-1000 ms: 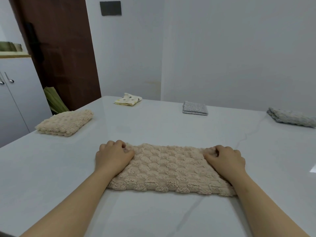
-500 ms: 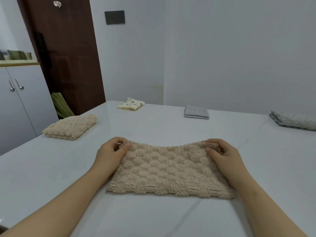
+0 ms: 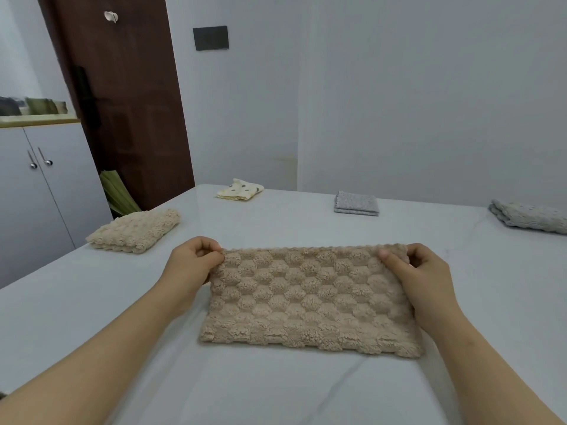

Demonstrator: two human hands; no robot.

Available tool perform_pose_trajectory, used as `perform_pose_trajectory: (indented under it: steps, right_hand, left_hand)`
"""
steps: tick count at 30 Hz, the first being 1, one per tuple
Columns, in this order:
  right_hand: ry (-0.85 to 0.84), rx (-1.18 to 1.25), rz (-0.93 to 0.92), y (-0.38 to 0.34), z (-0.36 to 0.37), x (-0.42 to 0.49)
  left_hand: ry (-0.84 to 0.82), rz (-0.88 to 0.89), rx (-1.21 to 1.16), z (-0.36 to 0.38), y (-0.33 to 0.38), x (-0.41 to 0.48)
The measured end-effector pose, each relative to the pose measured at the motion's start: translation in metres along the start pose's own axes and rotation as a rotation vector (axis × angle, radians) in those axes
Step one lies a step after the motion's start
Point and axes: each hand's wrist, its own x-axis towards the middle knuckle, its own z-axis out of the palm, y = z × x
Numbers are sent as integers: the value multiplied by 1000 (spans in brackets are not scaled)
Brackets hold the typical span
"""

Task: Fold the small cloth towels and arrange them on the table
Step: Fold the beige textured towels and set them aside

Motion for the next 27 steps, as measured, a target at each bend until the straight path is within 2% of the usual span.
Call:
perform_pose_trajectory:
  steps: [3, 5, 9, 12, 13, 14, 16, 18, 24, 27]
  right_hand:
    - [26, -13, 10, -2, 3, 1]
    - [-9, -130, 47, 3, 4, 1]
    - [-201, -523, 138, 8, 2, -2]
    - [-326, -689, 180, 0, 6, -6]
    - [-352, -756, 192, -1, 7, -8]
    - [-370, -804, 204, -2, 8, -9]
    - [-392, -808, 224, -5, 9, -12]
    - [-409, -775, 230, -9, 7, -16]
    - [-497, -769, 217, -19, 4, -24]
    - [-417, -713, 193, -13, 0, -18]
  left_hand:
    - [16, -13, 9, 4, 3, 6]
    - [35, 32, 213, 7, -3, 10]
    - [-64, 227, 915, 13, -13, 6]
    - [-87, 501, 1042, 30, -1, -11]
    - [-158, 556, 1056, 39, 5, -20]
    - [-278, 564, 1087, 48, 7, -28]
    - [-547, 410, 1177, 66, 2, -44]
    - [-664, 279, 1289, 73, -12, -53]
    - [-555, 321, 1335, 76, -23, -59]
    - [-550, 254, 1339, 84, -20, -64]
